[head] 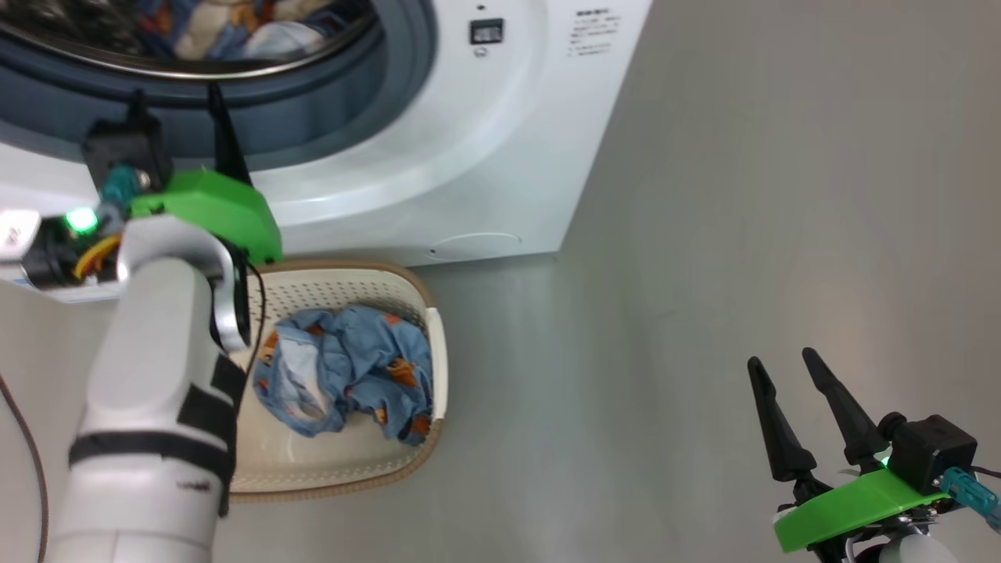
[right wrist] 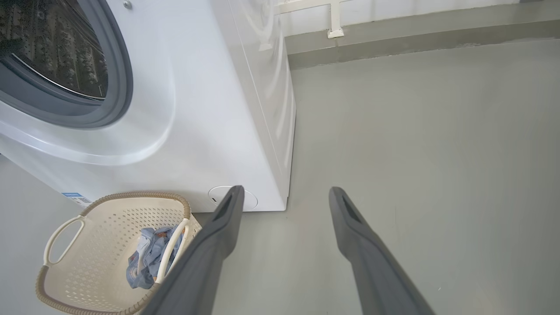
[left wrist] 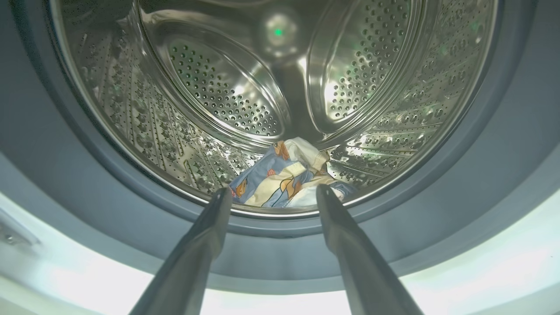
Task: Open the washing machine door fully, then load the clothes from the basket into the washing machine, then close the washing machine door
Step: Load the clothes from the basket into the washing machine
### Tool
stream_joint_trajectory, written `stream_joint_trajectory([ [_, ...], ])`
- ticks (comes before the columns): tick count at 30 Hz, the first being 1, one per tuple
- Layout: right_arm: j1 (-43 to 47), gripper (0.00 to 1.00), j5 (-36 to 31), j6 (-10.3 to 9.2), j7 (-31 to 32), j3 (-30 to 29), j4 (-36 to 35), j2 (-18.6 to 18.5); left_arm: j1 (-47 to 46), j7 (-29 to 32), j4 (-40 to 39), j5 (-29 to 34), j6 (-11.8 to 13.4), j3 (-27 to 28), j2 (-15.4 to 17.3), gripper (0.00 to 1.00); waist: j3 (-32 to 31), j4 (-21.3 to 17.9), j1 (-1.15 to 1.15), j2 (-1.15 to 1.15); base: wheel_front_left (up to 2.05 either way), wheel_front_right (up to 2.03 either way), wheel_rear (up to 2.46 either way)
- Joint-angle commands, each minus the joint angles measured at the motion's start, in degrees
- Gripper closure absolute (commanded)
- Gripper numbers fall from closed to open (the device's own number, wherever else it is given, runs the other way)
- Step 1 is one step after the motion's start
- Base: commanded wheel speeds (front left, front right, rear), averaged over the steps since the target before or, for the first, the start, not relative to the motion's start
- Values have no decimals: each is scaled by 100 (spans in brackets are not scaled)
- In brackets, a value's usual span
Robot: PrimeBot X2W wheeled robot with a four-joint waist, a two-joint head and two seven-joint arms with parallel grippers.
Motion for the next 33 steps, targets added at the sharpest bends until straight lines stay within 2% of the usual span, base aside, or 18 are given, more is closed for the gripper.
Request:
stream_joint_trajectory([
  [1,101,0,-69,9,-28,65,-128,-56,229,-34,-283,-62,-29,83,166,0,-242,246,0,0,0,0,0],
  [10,201,0,-194,9,-28,-61,-161,-85,1708,-34,-1299,-370,-7,-20,66,0,-607,422,0,0,0,0,0],
  [22,409,0,-347,9,-28,-68,-142,-98,3708,-35,-2563,-641,372,-94,51,0,-1202,585,0,0,0,0,0],
  [27,511,0,-403,9,-28,-99,-161,-60,4484,-35,-3202,-698,372,-142,50,0,-1419,703,0,0,0,0,0],
  [33,637,0,-488,9,-28,-109,-166,-75,5015,-35,-3349,-792,297,-274,50,0,-1650,816,0,0,0,0,0],
])
